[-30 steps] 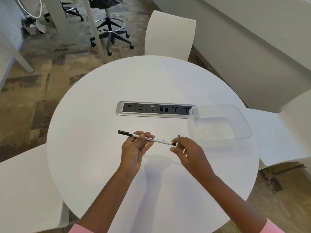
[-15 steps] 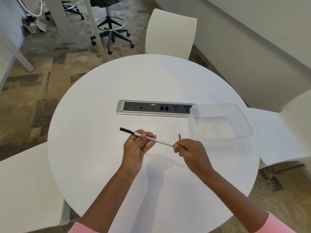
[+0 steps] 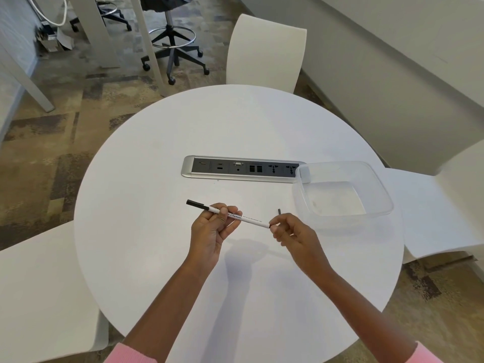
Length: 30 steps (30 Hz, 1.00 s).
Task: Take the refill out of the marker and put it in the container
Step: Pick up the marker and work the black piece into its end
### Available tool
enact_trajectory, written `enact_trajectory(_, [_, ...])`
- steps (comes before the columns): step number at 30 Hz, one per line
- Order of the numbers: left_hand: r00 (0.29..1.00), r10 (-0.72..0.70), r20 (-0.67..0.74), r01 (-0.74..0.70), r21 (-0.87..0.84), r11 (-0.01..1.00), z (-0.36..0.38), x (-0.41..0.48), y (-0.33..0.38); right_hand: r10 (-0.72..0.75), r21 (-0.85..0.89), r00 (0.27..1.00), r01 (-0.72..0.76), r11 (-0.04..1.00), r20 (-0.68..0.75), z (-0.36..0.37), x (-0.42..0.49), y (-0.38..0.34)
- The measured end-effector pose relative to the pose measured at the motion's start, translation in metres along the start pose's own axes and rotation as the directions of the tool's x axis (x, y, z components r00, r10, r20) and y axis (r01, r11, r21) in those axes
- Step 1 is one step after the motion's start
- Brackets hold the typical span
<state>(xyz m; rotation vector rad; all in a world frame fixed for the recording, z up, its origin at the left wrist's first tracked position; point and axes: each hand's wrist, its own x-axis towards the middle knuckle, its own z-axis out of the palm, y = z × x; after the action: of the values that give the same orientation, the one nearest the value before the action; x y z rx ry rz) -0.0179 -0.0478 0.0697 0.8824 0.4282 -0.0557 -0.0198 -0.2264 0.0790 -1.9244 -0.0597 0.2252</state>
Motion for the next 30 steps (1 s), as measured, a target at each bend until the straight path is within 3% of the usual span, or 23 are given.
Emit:
enact_trajectory(2, [1.0,-0.004,-0.01,0.004,-0.018,1.0,0.0,0.001,0.0,-0.2,-0.203,0.978,0.183,0.962,-0.063,0.001,-0.004,0.001])
enact_trajectory(5, [1.0,-0.014,-0.021,0.013,-0.042,0.999,0.001,0.001,-0.001,-0.44,-0.505,0.896,0.352,0.788,-0.062,0.004,-0.005,0.002])
enact_trajectory(10, [0.999,-0.027,-0.018,0.026,-0.075,0.997,0.004,0.0,-0.001,-0.581,-0.709,0.814,0.399,0.582,-0.019,0.002,-0.001,0.0])
enact_trajectory(12, [1.0,-0.02,-0.013,0.019,-0.066,0.998,0.005,0.0,0.0,-0.59,-0.716,0.808,0.413,0.563,0.002,0.002,0.002,-0.001])
enact_trajectory(16, [1.0,-0.002,0.004,0.003,-0.038,0.999,0.005,-0.001,0.001,-0.386,-0.496,0.922,0.315,0.809,-0.044,0.002,0.003,-0.007])
enact_trajectory(18, [1.0,0.011,0.021,-0.01,-0.01,1.0,0.005,-0.001,0.002,-0.185,-0.335,0.983,0.17,0.927,-0.014,0.001,0.005,-0.009])
enact_trajectory(20, [0.999,0.023,0.04,-0.024,0.022,0.999,0.004,0.0,0.003,0.018,-0.146,0.999,-0.012,0.989,0.044,-0.003,0.008,-0.011])
enact_trajectory(23, [0.997,0.033,0.062,-0.038,0.07,0.997,0.005,0.002,0.003,0.283,0.11,0.929,-0.315,0.943,0.237,-0.01,0.015,-0.015])
enact_trajectory(26, [0.997,0.039,0.072,-0.045,0.091,0.995,0.006,0.004,0.003,0.439,0.33,0.779,-0.6,0.729,0.448,-0.015,0.016,-0.015])
enact_trajectory(28, [0.997,0.044,0.067,-0.05,0.083,0.995,0.007,0.005,0.004,0.425,0.369,0.798,-0.583,0.724,0.427,-0.014,0.017,-0.013])
enact_trajectory(30, [0.998,0.045,0.048,-0.048,0.065,0.997,0.007,0.007,0.004,0.342,0.36,0.899,-0.426,0.83,0.274,-0.008,0.017,-0.01])
